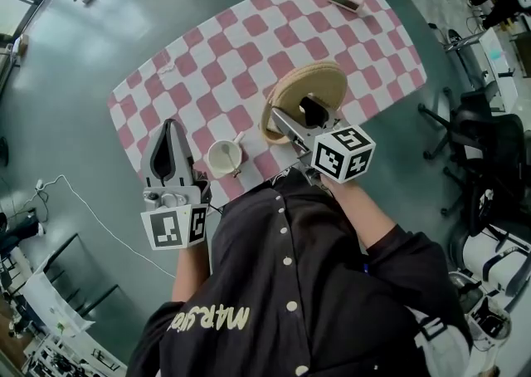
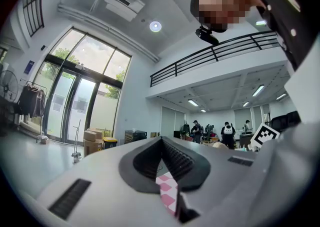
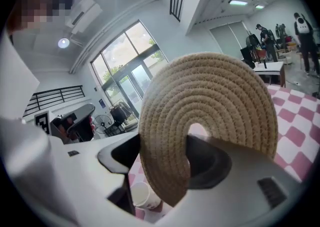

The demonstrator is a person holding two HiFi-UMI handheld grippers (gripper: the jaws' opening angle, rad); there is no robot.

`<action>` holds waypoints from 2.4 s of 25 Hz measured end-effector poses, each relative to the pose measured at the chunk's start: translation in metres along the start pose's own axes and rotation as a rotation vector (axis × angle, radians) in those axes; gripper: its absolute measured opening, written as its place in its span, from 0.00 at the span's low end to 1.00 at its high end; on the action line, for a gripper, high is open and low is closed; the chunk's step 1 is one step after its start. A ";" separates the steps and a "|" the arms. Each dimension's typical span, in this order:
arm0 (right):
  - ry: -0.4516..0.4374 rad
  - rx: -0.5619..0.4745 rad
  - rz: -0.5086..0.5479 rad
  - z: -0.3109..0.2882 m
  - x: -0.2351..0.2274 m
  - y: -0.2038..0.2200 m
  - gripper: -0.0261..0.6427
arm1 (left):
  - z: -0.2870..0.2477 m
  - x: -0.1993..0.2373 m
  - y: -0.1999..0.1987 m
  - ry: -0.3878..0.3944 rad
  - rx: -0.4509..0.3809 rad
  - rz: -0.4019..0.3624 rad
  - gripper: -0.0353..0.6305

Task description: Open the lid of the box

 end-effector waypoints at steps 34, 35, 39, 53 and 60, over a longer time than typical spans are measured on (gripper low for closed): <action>-0.046 -0.597 0.488 0.156 0.056 -0.132 0.48 | 0.031 0.038 -0.056 -0.145 -0.100 -0.047 0.06; -0.039 -0.598 0.492 0.157 0.055 -0.132 0.48 | 0.032 0.039 -0.057 -0.150 -0.102 -0.049 0.06; -0.018 -0.607 0.508 0.162 0.050 -0.133 0.48 | 0.034 0.044 -0.058 -0.169 -0.101 -0.052 0.06; 0.046 -0.638 0.518 0.175 0.027 -0.130 0.48 | 0.041 0.051 -0.047 -0.201 -0.058 -0.069 0.06; 0.037 -0.630 0.517 0.174 0.022 -0.129 0.48 | 0.051 0.067 -0.043 -0.255 -0.048 -0.076 0.06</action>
Point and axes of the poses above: the fingertips, and each gripper's own axes: z backward along the fingers, x to its left, y out of its underside, the point moved 8 cm from there along z, backward along the fingers, and after that the axes turned 14 degrees about -z, right-handed, at the moved point
